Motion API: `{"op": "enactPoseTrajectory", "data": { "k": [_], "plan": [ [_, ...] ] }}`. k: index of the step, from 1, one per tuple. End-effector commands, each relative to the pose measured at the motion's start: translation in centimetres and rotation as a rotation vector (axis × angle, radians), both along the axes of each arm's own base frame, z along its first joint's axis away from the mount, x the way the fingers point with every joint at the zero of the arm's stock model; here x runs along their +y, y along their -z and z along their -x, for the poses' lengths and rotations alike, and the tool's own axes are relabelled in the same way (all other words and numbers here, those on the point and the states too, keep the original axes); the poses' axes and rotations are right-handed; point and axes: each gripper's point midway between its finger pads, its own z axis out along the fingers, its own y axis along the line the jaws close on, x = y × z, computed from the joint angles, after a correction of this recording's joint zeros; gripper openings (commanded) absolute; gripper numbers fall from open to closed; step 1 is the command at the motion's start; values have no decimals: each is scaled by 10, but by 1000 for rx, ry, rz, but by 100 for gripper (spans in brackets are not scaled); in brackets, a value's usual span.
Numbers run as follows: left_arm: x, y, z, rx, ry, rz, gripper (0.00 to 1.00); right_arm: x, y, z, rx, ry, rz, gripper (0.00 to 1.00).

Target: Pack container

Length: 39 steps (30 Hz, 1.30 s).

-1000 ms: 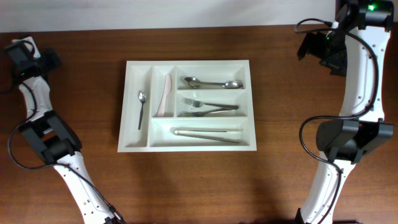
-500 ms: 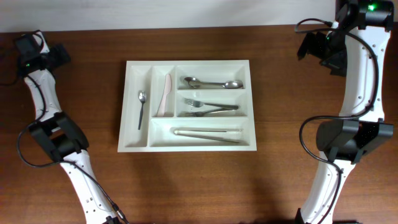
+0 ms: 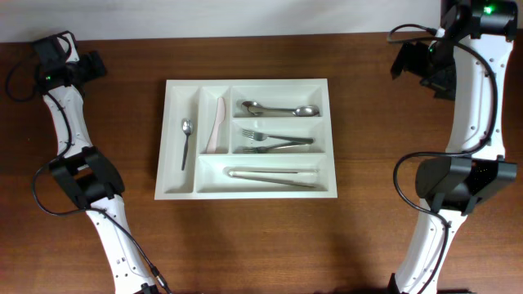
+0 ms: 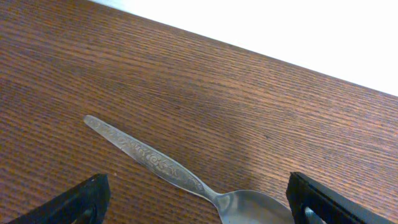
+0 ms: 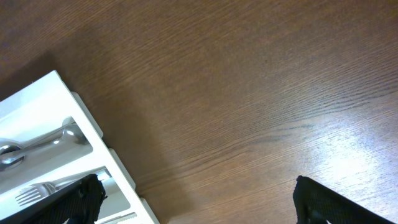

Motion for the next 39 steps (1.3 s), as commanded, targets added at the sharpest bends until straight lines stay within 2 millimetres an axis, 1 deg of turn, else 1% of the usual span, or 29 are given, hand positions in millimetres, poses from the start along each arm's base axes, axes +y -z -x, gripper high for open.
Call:
{"op": "enactPoseTrajectory", "data": {
  "k": [1,7,9,13,19,21,23,24,26,30,32,35,39],
  "plan": [
    [-1,1,-2,-13,31,-2,93,0,-7,1,-15,9,-5,99],
    [2,-3,-7,-46,32,-17,93,0,-7,1,-15,9,-5,99],
    [-1,-6,-11,-61,50,-27,93,0,-7,1,-15,8,-5,99],
    [-20,-9,-18,-80,140,-41,93,0,-7,1,-15,9,-5,99],
    [-54,2,-19,-19,261,-96,93,0,-7,1,-15,9,-5,99],
    [-59,3,-19,-13,274,-102,92,0,-7,1,-15,8,-5,99],
    [-60,4,-19,-10,271,-106,89,0,-7,1,-15,8,-5,99],
    [-60,4,-19,-8,268,-109,84,0,-7,1,-15,8,-5,99],
    [-56,5,-19,-1,255,-119,81,0,-7,1,-15,8,-5,99],
    [-49,10,-16,24,222,-141,77,0,-7,1,-15,8,-5,99],
    [-46,14,-14,34,217,-139,76,0,-6,1,-15,9,-5,99],
    [-44,23,-10,52,213,-130,72,0,-7,1,-15,9,-5,99],
    [-45,36,-7,77,215,-118,67,0,-7,1,-15,9,-5,99]
  ]
}}
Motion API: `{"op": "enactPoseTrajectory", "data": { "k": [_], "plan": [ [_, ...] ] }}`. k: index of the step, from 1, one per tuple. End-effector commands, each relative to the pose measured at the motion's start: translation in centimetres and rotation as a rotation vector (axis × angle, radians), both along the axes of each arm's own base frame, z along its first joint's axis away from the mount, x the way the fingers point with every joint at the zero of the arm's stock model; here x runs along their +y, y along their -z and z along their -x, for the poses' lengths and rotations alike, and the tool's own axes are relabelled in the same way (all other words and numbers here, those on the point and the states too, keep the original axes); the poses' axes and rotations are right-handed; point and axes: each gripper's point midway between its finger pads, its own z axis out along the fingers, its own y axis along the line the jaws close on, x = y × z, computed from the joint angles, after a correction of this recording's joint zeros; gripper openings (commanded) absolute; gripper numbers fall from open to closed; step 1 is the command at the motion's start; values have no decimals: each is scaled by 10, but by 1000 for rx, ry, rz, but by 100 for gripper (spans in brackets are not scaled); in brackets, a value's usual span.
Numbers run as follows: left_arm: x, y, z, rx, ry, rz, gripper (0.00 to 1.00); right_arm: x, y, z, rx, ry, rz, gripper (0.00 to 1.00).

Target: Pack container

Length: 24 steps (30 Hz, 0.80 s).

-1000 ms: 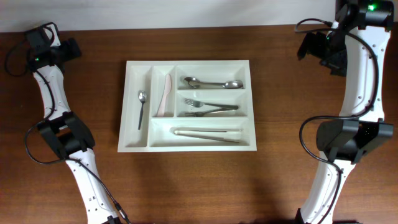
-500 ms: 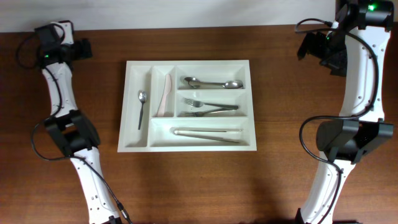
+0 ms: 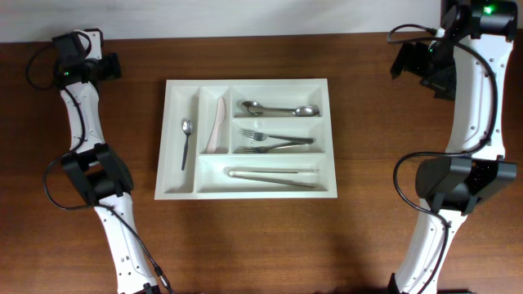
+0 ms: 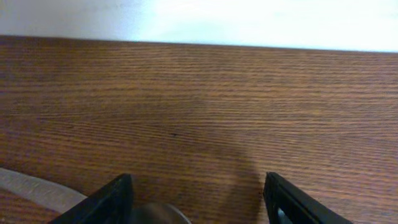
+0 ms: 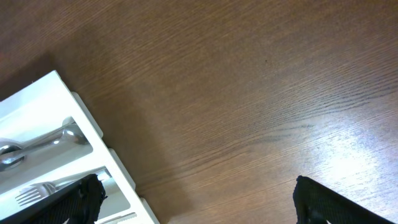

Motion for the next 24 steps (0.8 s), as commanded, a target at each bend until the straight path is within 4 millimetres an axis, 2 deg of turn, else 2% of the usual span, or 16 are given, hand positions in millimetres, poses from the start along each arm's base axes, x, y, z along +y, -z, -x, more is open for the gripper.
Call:
{"op": "enactPoseTrajectory", "data": {
  "k": [1,18,24],
  "plan": [
    [4,26,9,53,-3,1,65,0,-7,1,-15,8,-5,99],
    [3,31,13,78,-3,10,34,0,-7,1,-15,8,-5,99],
    [2,31,13,78,-3,11,13,0,-7,1,-15,8,-5,99]
  ]
}}
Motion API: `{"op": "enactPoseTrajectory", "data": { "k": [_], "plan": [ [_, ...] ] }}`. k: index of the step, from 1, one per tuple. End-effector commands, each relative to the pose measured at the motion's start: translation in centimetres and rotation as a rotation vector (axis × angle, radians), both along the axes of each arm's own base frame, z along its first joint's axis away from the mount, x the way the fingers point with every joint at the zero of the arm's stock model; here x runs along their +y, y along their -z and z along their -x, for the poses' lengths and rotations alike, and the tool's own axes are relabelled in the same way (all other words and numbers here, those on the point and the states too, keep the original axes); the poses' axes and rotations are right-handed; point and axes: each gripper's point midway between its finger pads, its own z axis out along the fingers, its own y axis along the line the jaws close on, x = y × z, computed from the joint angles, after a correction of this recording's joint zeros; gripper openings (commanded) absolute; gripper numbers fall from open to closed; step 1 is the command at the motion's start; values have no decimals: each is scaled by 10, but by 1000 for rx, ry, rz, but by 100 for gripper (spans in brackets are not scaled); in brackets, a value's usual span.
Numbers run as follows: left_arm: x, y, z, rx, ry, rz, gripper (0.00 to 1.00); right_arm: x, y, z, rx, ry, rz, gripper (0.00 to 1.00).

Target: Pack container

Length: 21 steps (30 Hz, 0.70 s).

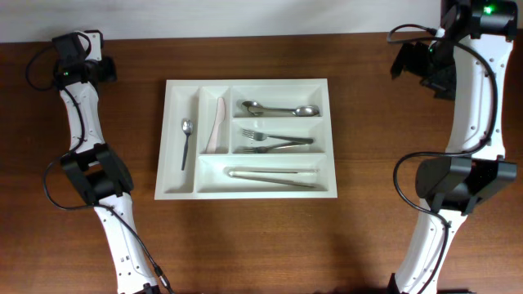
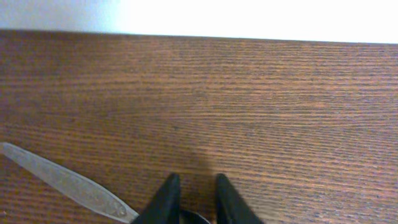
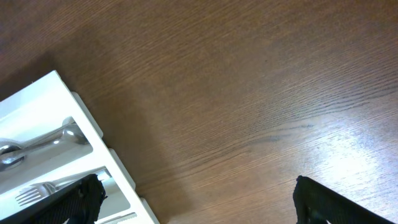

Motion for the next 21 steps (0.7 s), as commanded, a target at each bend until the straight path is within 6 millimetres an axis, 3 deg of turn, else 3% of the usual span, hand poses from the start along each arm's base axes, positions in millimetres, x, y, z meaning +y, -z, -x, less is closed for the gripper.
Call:
{"op": "enactPoseTrajectory", "data": {
  "k": [1,5,14,18,21],
  "plan": [
    [2,27,10,59,-7,19,10,0,-7,1,-15,9,-5,99],
    [2,27,10,57,-11,26,2,0,-7,1,-15,9,-5,99],
    [-1,21,8,48,-24,42,2,0,-7,1,-15,9,-5,99],
    [-4,-6,4,15,-18,31,2,0,-7,1,-15,9,-5,99],
    [-6,-41,2,-19,-14,19,2,0,-7,1,-15,9,-5,99]
  ]
}}
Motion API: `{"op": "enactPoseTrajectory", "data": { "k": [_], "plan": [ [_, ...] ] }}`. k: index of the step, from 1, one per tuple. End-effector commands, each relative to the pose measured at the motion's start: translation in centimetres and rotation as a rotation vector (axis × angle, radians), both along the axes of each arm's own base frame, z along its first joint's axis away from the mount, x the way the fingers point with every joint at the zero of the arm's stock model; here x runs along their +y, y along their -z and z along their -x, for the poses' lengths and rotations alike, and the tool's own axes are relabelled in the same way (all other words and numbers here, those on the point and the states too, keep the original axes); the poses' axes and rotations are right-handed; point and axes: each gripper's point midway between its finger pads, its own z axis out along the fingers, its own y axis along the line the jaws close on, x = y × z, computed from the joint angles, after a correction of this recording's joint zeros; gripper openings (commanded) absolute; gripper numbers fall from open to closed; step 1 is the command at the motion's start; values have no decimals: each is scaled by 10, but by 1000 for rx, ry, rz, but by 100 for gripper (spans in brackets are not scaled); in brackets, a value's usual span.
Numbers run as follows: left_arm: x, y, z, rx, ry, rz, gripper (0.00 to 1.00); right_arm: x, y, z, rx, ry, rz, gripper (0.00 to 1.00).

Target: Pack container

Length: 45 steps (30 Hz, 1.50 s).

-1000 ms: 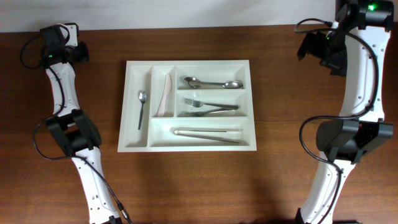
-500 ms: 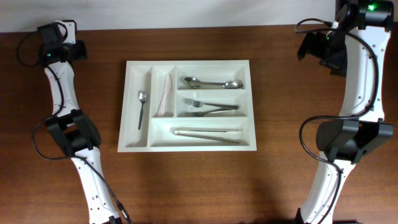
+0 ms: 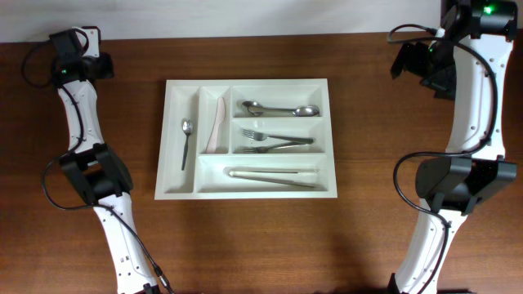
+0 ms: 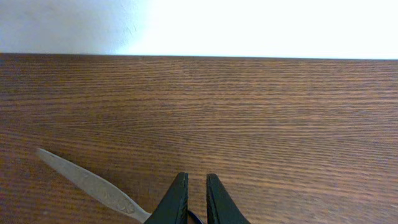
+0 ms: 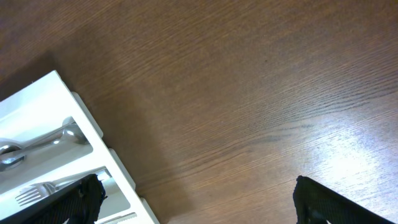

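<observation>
A patterned silver spoon [image 4: 93, 182] lies by the table's back left corner, its handle pointing left. My left gripper [image 4: 193, 180] is shut on the spoon near its neck, and the fingers hide the bowl. In the overhead view the gripper covers the spoon. The white cutlery tray [image 3: 245, 83] sits mid-table. It holds a small spoon [image 3: 185, 143], a white knife [image 3: 216, 124], two spoons [image 3: 279, 109], forks [image 3: 276, 143] and tongs [image 3: 272, 175]. My right gripper [image 5: 198, 181] hangs open over bare wood at the back right, right of the tray's corner [image 5: 56, 106].
A white wall [image 4: 249, 25] runs right behind the table's back edge, close to the left gripper. Both arms' bases and cables stand at the table's left and right sides. Bare wood lies between the spoon and the tray.
My left fingers have drawn a little closer together on the spoon. The handle sits higher in the left wrist view and more white wall shows. The right arm has not moved.
My left gripper stood wide open over the spoon at the far left. Then it was farther right with the jaws narrower around the bowl. Then the jaws were nearly together on the spoon, and now they are shut on it. The right gripper stayed open and still.
</observation>
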Motion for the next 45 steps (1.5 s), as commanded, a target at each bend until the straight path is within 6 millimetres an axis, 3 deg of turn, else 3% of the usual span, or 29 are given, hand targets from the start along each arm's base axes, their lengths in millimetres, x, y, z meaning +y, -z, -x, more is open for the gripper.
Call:
{"op": "enactPoseTrajectory", "data": {
  "k": [1,6,16,23,32,40,45],
  "plan": [
    [-11,-35,4,-9,-10,51,2,0,-7,1,-15,9,-5,99],
    [-19,-77,17,5,-4,54,2,0,-7,1,-15,8,-6,99],
    [-45,-140,51,64,38,48,2,0,-7,1,-15,9,-5,99],
    [-84,-179,77,105,104,43,2,0,-7,1,-15,9,-5,99],
    [-162,-209,134,255,260,38,2,0,-7,1,-15,9,-5,99],
    [-222,-197,184,436,449,85,2,0,-7,1,-15,9,-5,99],
    [-243,-199,185,417,556,107,2,0,-7,1,-15,9,-5,99]
  ]
}}
